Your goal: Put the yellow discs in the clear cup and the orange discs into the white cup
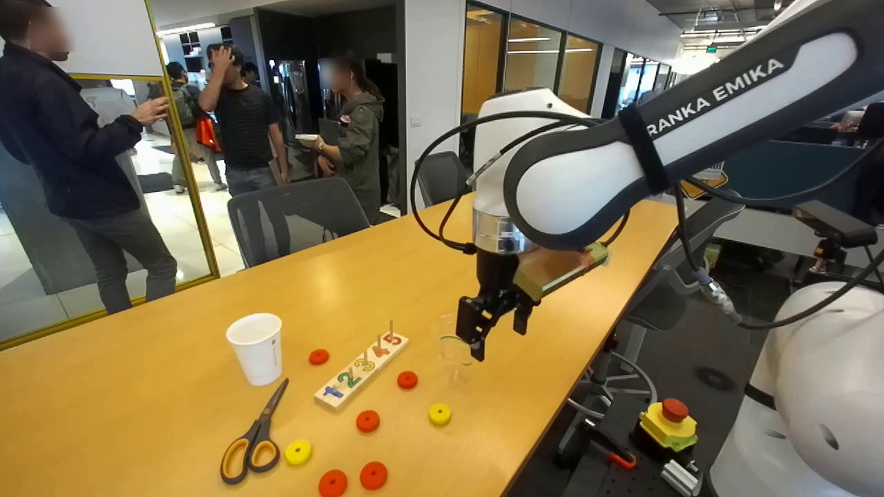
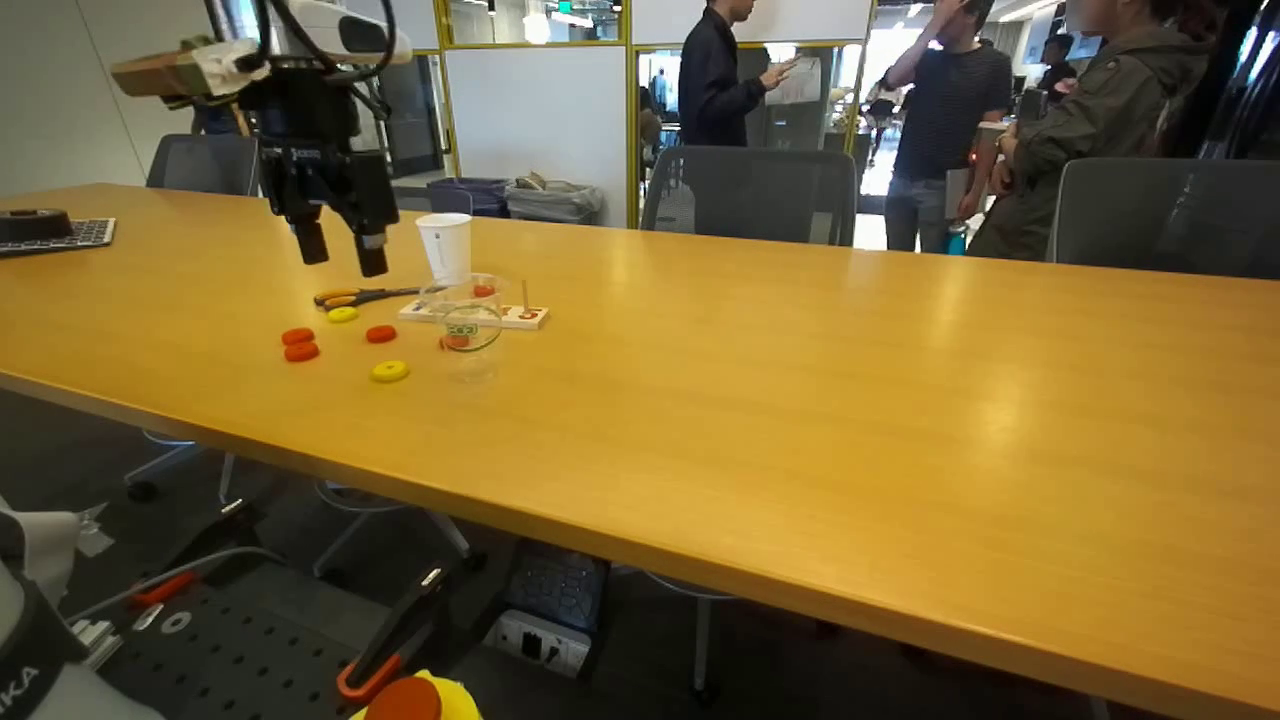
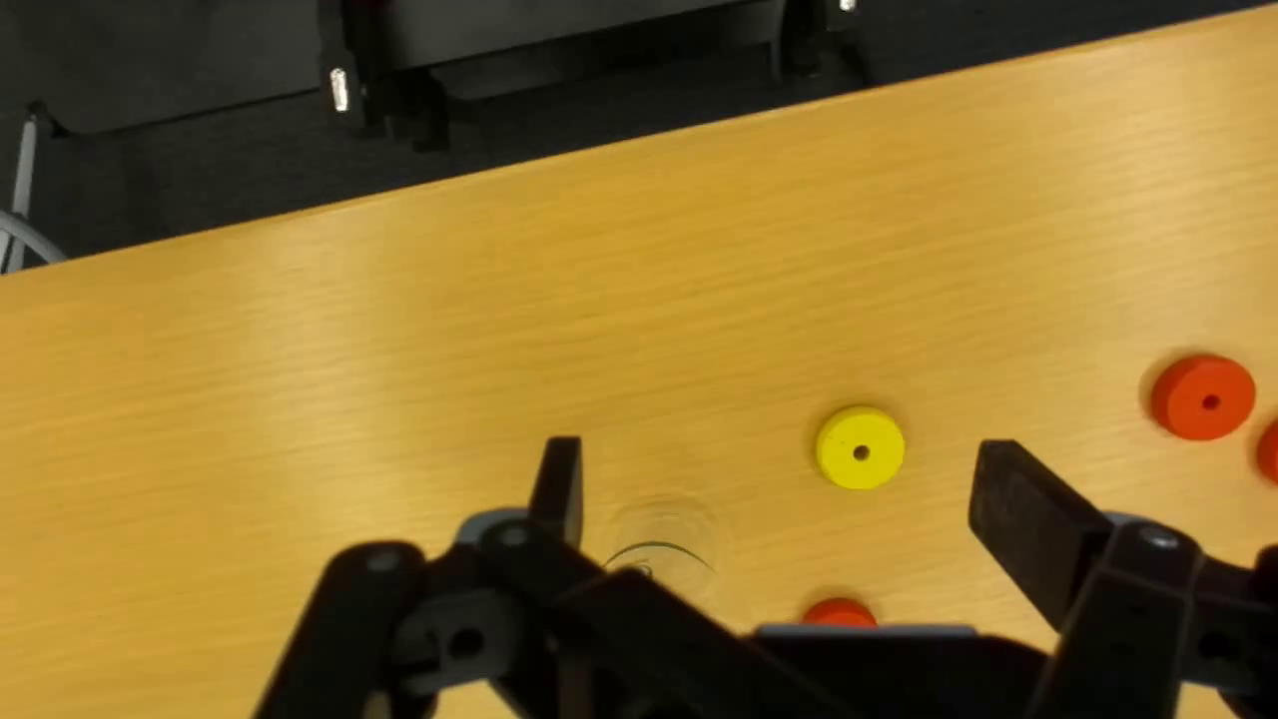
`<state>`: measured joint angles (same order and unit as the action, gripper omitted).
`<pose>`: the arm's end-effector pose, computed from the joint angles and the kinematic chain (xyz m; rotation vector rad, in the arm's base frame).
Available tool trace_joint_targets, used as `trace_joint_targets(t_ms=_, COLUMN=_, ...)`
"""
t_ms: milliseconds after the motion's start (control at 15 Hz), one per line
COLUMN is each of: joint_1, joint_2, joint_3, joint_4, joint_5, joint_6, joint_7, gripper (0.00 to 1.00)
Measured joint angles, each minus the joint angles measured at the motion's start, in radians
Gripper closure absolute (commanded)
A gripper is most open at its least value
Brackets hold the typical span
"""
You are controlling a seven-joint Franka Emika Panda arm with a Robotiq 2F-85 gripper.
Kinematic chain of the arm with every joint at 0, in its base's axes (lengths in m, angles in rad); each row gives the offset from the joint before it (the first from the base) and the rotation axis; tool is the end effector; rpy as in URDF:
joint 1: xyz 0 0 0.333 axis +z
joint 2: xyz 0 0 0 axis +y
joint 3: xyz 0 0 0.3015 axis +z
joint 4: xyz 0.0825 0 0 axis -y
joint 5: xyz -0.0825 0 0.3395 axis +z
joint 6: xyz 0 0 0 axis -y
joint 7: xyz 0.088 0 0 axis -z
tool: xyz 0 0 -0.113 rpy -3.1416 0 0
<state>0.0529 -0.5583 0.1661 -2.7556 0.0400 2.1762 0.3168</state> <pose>0.3124 0.0677 0.3831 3.0733 -0.2264 -0.0177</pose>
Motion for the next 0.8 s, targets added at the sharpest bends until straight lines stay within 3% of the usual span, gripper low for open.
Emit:
trace_joint_targets(t_ms=467, joint_1=-0.012, joint_2=0.112, joint_3=0.193, joint_4=-0.002, joint_5=0.003, joint_6=0.174, joint_7=0.516, gripper=0.00)
trace_joint_targets(t_ms=800, joint_1=-0.026, joint_2=0.224, joint_3=0.254, joint_4=-0.005, joint_5=-0.069, joint_6=0.268, joint_7=0.854, gripper=0.00)
